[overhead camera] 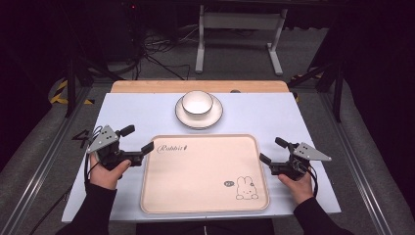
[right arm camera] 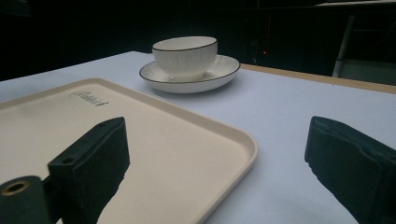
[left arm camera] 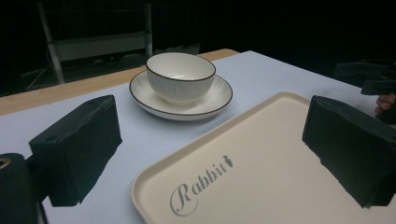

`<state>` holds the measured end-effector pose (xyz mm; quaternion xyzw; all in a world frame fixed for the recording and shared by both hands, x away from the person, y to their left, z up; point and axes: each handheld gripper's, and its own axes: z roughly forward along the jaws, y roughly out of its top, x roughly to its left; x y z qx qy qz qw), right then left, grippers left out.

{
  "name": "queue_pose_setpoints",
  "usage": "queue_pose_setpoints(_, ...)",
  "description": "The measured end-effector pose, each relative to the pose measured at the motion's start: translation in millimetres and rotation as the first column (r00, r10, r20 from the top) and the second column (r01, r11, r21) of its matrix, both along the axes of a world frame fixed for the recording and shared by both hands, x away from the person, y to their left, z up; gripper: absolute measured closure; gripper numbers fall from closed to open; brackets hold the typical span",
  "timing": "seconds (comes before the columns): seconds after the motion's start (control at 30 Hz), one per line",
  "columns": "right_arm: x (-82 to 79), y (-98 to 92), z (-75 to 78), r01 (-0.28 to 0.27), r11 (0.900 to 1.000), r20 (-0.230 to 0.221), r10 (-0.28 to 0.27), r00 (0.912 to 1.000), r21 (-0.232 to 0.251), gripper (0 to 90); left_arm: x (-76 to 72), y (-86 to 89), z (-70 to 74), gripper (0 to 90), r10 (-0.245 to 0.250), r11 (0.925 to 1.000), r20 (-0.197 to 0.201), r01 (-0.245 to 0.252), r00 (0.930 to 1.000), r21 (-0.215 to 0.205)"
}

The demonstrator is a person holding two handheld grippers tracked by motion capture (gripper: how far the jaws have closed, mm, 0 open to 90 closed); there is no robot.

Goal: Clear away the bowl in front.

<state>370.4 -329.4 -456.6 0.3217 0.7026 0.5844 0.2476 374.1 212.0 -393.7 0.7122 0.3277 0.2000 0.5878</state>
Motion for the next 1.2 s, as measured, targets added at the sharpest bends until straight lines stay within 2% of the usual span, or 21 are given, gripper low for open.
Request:
queue_pose_setpoints(0.2, 0.2, -0.8, -0.1, -0.004, 1.000, -0.002, 0.004, 1.0000, 0.011, 7.0, 13.2, -12.4, 5.4, 4.6, -0.020, 0.9997, -0.008, 0.020, 0.9998, 0.010)
queue_pose_setpoints(0.33, 0.1, -0.2, 0.0, -0.006, 1.000, 0.000, 0.006, 1.0000, 0.002, 7.2, 19.0, -16.9, 6.1, 4.7, -0.028, 0.9996, -0.011, 0.028, 0.9995, 0.007)
queue_pose_setpoints(0.37, -0.2, 0.6, 0.0, -0.007, 1.000, 0.003, 0.007, 1.0000, -0.005, 7.3, 23.2, -19.3, 7.0, 4.7, -0.037, 0.9993, -0.023, 0.037, 0.9990, 0.005)
queue_pose_setpoints(0.43, -0.1, 0.4, 0.0, -0.006, 1.000, 0.001, 0.006, 1.0000, -0.004, 7.3, 27.7, -21.6, 7.7, 4.7, -0.053, 0.9986, -0.027, 0.053, 0.9982, -0.005)
queue_pose_setpoints(0.53, -0.1, 0.1, 0.0, -0.003, 1.000, 0.000, 0.003, 1.0000, -0.001, 7.3, 36.1, -27.0, 8.8, 4.6, -0.089, 0.9949, -0.037, 0.087, 0.9953, -0.052)
queue_pose_setpoints(0.63, 0.0, 0.4, 0.0, -0.002, 1.000, 0.001, 0.002, 1.0000, -0.002, 7.3, 43.7, -32.4, 11.5, 4.2, -0.090, 0.9955, -0.034, 0.089, 0.9953, -0.030)
queue_pose_setpoints(0.7, 0.0, 0.1, 0.0, -0.001, 1.000, -0.001, 0.001, 1.0000, -0.001, 7.3, 48.8, -37.1, 13.5, 3.7, -0.095, 0.9952, -0.031, 0.094, 0.9950, -0.030)
queue_pose_setpoints(0.77, 0.1, 0.1, 0.0, -0.002, 1.000, -0.001, 0.002, 1.0000, 0.000, 7.3, 51.1, -39.2, 14.5, 3.6, -0.103, 0.9944, -0.037, 0.102, 0.9940, -0.030)
queue_pose_setpoints(0.83, 0.1, 0.1, 0.0, -0.001, 1.000, -0.002, 0.001, 1.0000, 0.000, 7.3, 57.1, -45.2, 17.2, 3.7, -0.109, 0.9940, -0.044, 0.108, 0.9931, -0.012)
queue_pose_setpoints(0.9, 0.0, 0.4, 0.0, 0.001, 1.000, -0.001, -0.001, 1.0000, 0.001, 7.3, 61.0, -48.9, 18.2, 3.7, -0.105, 0.9944, -0.034, 0.104, 0.9939, -0.014)
queue_pose_setpoints(1.0, -0.3, 0.6, -0.1, 0.002, 1.000, 0.002, -0.002, 1.0000, -0.004, 7.2, 68.2, -54.1, 19.0, 3.6, -0.120, 0.9926, -0.048, 0.119, 0.9916, -0.023)
queue_pose_setpoints(1.2, -0.6, 0.5, -0.1, 0.005, 1.000, 0.003, -0.005, 1.0000, -0.004, 7.2, 78.7, -62.7, 23.9, 3.6, -0.127, 0.9918, -0.046, 0.127, 0.9908, -0.013)
